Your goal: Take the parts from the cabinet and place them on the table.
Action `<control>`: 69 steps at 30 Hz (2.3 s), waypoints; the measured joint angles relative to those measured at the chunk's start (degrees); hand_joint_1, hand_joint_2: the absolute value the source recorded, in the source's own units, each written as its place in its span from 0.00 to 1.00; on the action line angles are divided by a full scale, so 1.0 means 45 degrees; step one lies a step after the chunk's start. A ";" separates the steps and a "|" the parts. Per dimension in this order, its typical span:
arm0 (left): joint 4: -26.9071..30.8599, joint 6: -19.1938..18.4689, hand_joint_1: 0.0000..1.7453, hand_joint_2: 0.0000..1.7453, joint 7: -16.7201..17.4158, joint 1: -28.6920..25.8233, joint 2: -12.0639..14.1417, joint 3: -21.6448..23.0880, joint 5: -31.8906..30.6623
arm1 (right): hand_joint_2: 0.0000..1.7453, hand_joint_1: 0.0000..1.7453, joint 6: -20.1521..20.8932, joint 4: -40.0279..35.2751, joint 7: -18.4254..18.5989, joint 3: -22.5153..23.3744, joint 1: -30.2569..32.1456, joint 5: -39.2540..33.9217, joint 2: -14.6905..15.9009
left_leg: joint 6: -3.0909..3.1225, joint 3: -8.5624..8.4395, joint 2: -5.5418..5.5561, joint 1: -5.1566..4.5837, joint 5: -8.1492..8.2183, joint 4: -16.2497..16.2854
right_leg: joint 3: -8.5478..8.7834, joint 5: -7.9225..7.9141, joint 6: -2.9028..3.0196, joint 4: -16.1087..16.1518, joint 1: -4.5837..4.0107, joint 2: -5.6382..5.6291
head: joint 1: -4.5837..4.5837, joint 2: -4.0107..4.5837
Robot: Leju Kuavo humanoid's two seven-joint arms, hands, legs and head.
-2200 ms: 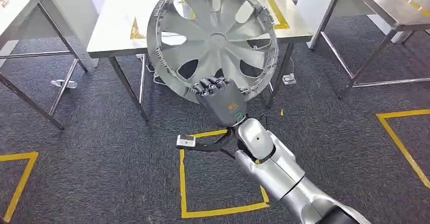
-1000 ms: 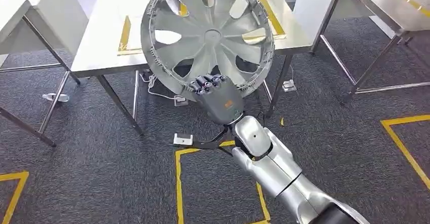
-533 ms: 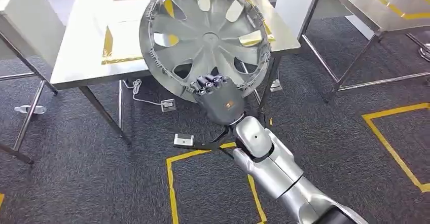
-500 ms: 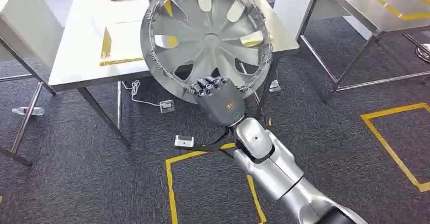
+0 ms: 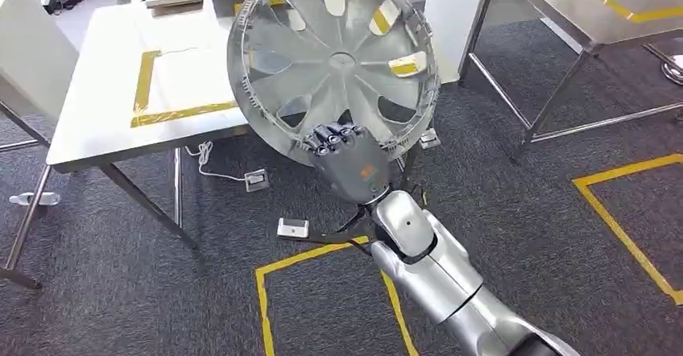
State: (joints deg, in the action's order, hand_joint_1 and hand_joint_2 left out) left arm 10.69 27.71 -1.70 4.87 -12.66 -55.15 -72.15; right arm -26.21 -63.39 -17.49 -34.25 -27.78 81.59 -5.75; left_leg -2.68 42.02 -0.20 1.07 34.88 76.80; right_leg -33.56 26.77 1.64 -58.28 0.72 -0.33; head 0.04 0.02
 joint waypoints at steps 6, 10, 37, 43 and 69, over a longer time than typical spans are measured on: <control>0.0000 0.0000 0.00 1.00 -0.0019 -0.0048 0.0010 0.0000 -0.0019 | 1.00 1.00 -0.0034 -0.0039 0.0053 0.0005 0.0034 0.0043 0.0000 | 0.0323 -0.1155 0.0031 -0.0105 -0.2613 -0.3928 | 0.0710 0.0747 -0.0274 -0.0073 -0.0077 -0.0185 | 0.0052 0.0000; 0.0000 0.0000 0.00 1.00 -0.0019 -0.0012 -0.0020 0.0000 -0.0092 | 1.00 1.00 -0.0048 -0.0195 0.0063 0.0024 0.0050 0.0092 -0.0005 | 0.0612 -0.1269 0.0044 -0.0048 -0.2383 -0.4055 | 0.0840 0.0936 -0.0584 0.0042 -0.0022 -0.0136 | 0.0044 0.0000; 0.0005 -0.0112 0.00 1.00 -0.0078 0.0061 -0.0063 -0.0005 0.0117 | 1.00 1.00 -0.0112 -0.0253 -0.0112 0.0082 -0.0053 0.0209 -0.0063 | 0.0480 -0.1241 0.0083 -0.0202 -0.2448 -0.4026 | 0.0610 0.0637 -0.0219 -0.0068 -0.0170 -0.0098 | 0.0092 0.0000; 0.0010 -0.0267 0.00 1.00 -0.0233 0.0205 -0.0117 -0.0005 0.0146 | 1.00 1.00 0.0219 -0.0165 0.0010 -0.0005 -0.0599 0.0807 -0.0097 | 0.0891 -0.1546 0.0102 -0.0093 -0.2220 -0.4156 | -0.0143 0.1379 -0.0687 -0.1644 -0.0091 -0.0008 | 0.0005 0.0000; 0.0010 -0.0597 0.00 1.00 -0.0117 0.0280 -0.0078 -0.0015 0.0063 | 1.00 1.00 0.0204 0.0461 -0.0437 -0.0355 -0.0804 -0.0136 -0.0107 | 0.0537 -0.1167 0.0115 -0.0256 -0.2488 -0.3996 | 0.0476 0.0572 -0.0213 -0.0030 -0.0167 -0.0102 | 0.0078 0.0000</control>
State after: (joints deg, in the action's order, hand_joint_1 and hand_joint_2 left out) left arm 10.73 25.03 -2.23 6.13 -13.00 -55.21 -71.87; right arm -25.29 -61.31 -19.45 -35.85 -31.40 80.98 -6.23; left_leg -0.26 36.77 0.32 -0.08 23.69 58.82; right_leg -31.42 29.35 0.68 -58.41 -0.03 -0.79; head 0.39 0.02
